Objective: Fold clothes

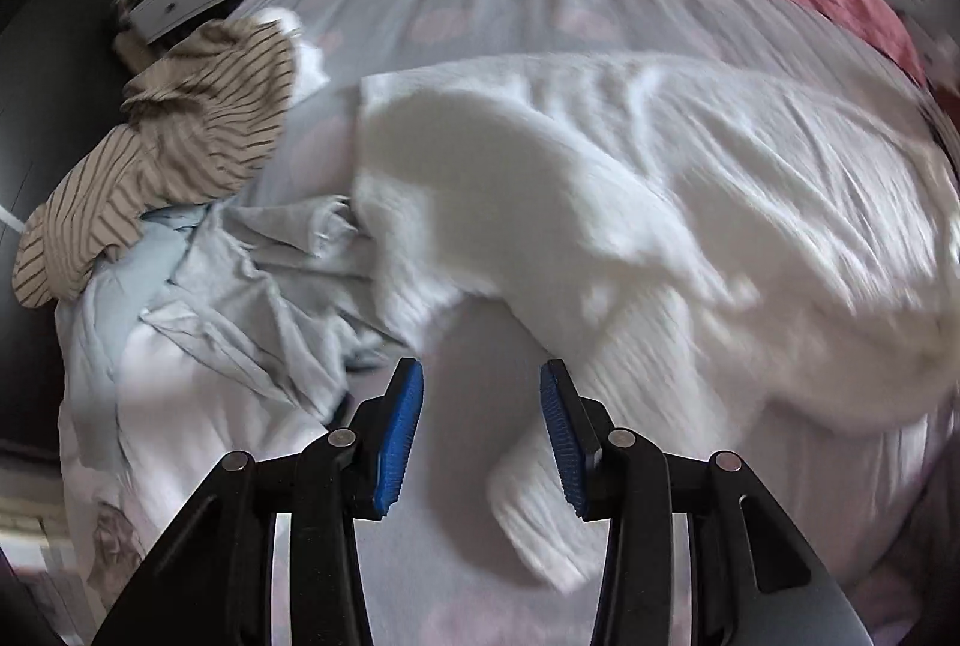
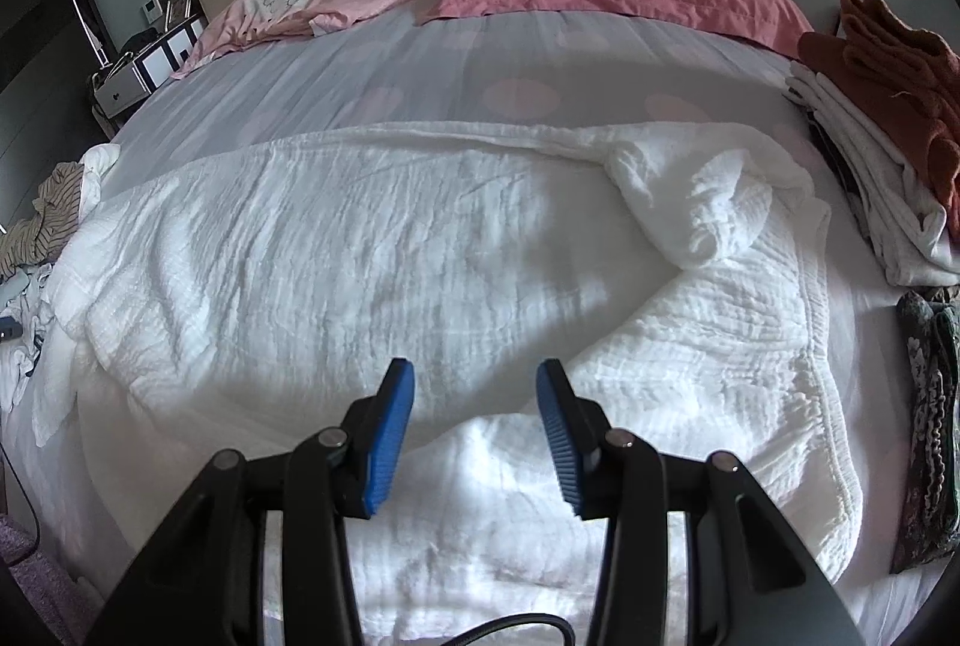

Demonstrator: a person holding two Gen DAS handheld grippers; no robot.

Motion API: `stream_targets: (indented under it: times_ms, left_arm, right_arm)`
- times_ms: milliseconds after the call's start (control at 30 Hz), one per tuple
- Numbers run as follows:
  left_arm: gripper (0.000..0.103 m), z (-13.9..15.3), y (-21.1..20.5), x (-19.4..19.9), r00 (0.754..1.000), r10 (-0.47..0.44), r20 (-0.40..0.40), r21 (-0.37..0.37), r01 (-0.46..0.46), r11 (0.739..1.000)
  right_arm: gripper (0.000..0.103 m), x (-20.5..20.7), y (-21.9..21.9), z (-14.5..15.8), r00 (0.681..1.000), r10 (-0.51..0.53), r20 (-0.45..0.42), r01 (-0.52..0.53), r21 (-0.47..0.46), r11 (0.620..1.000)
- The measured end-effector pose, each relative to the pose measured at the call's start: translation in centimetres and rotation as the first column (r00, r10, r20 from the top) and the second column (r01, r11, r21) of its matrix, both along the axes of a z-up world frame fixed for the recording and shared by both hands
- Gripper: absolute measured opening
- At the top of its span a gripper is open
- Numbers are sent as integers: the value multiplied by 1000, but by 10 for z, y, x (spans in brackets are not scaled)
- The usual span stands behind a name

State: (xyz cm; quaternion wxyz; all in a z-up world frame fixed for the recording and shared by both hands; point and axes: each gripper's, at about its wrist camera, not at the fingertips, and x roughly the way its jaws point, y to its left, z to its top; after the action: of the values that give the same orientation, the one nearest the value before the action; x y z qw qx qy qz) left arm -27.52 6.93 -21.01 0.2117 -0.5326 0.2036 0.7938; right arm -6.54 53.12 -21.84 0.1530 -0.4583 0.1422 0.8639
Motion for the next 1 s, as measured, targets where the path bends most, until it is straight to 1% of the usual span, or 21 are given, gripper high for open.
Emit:
stream_targets:
  times_ms: [100,167,200,233,333,400,467,567,600,633,667,733,767,833,900,1000]
  left_arm:
    - [43,-7,16,29,994,-114,7,-47,114,992]
    - [46,-14,25,46,984,-179,20,-81,180,980]
    - [51,-19,29,53,978,-206,30,-99,208,973]
    - [54,-25,32,57,974,-224,34,-125,226,966]
    - [54,-45,41,68,960,-275,45,-206,278,938]
    - [54,-57,44,69,958,-278,63,-234,285,929]
    - [54,-65,43,66,965,-252,67,-247,261,933]
    - [53,-68,37,56,979,-187,79,-210,200,957]
    - [47,-68,36,53,982,-173,77,-202,185,962]
    - [34,-67,35,50,985,-158,74,-194,170,966]
    - [28,-66,35,48,987,-148,66,-197,159,967]
    - [9,-62,35,45,990,-137,45,-200,143,969]
    - [8,-58,34,43,991,-131,34,-199,135,971]
    - [6,-44,30,41,993,-121,3,-174,120,978]
    - [6,-19,20,38,994,-99,-45,-144,91,985]
    - [6,20,-3,33,995,-53,-85,-92,46,995]
  right_arm:
    - [42,10,2,11,1000,-15,-6,15,-7,1000]
    - [42,17,3,22,1000,-12,-6,12,-5,1000]
    - [42,19,3,27,1000,-8,1,8,-4,1000]
    - [42,22,4,33,1000,-3,11,3,-3,1000]
    - [42,36,12,40,998,10,56,-9,-18,1000]
    - [42,47,18,44,996,18,88,-16,-30,999]
    - [42,57,24,47,993,27,119,-22,-42,999]
    - [42,72,33,52,985,40,165,-31,-60,998]
    - [42,77,35,54,983,45,180,-34,-66,997]
    - [42,82,38,56,979,50,195,-36,-72,997]
    - [42,87,41,57,976,55,210,-39,-78,996]
    - [42,98,47,56,968,58,243,-36,-91,995]
    - [42,104,51,51,964,53,259,-28,-101,994]
    - [42,114,59,39,960,38,279,1,-139,990]
    - [42,122,69,32,958,11,287,41,-176,983]
    - [42,132,84,27,956,-43,290,106,-206,973]
